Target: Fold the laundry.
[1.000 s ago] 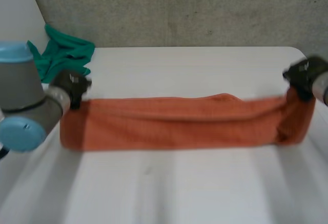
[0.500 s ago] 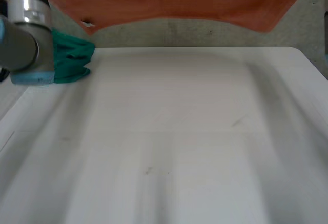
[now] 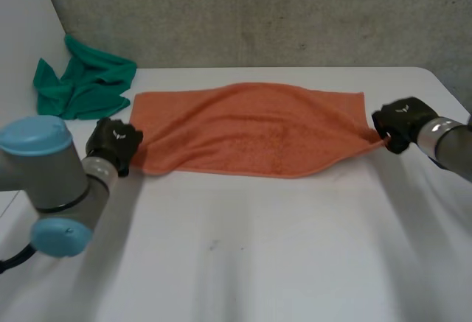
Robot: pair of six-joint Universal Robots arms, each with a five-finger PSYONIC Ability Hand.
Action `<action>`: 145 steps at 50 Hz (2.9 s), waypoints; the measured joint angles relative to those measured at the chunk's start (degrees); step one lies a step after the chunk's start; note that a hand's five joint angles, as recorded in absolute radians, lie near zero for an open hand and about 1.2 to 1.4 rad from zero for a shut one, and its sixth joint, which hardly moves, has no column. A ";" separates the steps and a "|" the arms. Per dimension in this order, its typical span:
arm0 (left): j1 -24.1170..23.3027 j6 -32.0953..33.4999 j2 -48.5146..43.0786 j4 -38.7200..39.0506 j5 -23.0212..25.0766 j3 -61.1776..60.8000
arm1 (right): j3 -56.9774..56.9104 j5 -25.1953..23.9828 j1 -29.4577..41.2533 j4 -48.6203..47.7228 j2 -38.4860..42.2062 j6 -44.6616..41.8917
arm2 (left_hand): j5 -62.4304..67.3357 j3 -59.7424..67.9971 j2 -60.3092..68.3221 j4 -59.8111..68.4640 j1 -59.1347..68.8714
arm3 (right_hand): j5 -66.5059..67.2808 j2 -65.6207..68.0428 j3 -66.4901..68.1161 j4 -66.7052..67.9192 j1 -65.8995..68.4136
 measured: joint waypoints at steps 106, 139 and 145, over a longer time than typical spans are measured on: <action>-6.79 -14.70 8.28 13.92 -2.82 -7.03 | 22.65 4.30 -5.94 -13.33 -10.91 16.16 | -53.40 -56.59 -57.22 -57.51 -54.01 | -38.66 -37.95 -37.74 -38.74 -32.02; -6.89 -13.96 6.97 13.49 -2.86 -7.75 | 14.24 11.88 -15.87 -16.81 -3.52 -7.30 | -53.40 -56.59 -57.22 -57.51 -54.01 | -1.70 -0.41 0.13 -0.08 -0.80; -6.92 -13.94 7.20 12.89 -2.88 -7.95 | 11.75 15.80 -18.28 -18.38 -4.00 -17.51 | -53.40 -56.59 -57.22 -57.51 -54.01 | -1.36 -0.41 0.13 -0.08 -0.80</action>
